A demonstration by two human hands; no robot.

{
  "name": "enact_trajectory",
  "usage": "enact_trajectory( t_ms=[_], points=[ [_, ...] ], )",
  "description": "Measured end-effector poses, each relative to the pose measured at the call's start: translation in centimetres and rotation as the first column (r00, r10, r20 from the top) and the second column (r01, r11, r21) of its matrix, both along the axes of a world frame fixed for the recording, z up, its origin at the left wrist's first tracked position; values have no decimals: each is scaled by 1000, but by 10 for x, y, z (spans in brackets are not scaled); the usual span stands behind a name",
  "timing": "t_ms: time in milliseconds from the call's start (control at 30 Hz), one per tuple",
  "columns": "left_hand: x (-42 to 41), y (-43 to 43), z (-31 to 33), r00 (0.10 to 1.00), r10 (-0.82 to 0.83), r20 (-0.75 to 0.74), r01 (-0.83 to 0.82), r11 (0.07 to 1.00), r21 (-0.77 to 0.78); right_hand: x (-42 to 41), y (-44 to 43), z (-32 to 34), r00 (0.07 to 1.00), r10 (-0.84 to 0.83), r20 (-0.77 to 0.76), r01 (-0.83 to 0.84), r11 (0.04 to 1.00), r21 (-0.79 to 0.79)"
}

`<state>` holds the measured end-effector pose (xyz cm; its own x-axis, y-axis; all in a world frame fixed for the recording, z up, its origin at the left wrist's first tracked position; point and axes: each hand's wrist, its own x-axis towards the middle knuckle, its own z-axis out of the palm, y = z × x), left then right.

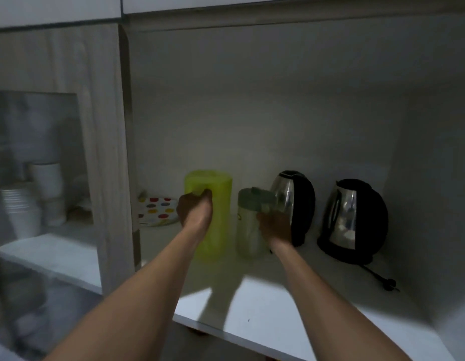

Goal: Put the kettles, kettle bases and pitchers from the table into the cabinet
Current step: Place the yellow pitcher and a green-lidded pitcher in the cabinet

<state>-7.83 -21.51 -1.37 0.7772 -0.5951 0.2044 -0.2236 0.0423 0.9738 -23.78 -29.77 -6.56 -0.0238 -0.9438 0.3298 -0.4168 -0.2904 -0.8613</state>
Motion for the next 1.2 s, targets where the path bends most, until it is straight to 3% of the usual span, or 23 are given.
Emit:
enact_trajectory(
  t_ms=[300,600,900,1200],
  points=[
    [23,-48,-14,999,-16,-39,13,997,-76,40,-51,-27,956,94,277,-112,992,49],
    [34,-84,-13,999,9,-32,-10,999,-41,55,-90,-28,950,77,303,-111,989,97],
    [38,-99,-15,1000,-21,-5,22,999,27,57,-99,-24,989,56,138,-72,991,115],
    [37,-82,-13,985,-60,164,27,980,196,39,-73,-12,997,72,17,-74,976,206]
  ],
)
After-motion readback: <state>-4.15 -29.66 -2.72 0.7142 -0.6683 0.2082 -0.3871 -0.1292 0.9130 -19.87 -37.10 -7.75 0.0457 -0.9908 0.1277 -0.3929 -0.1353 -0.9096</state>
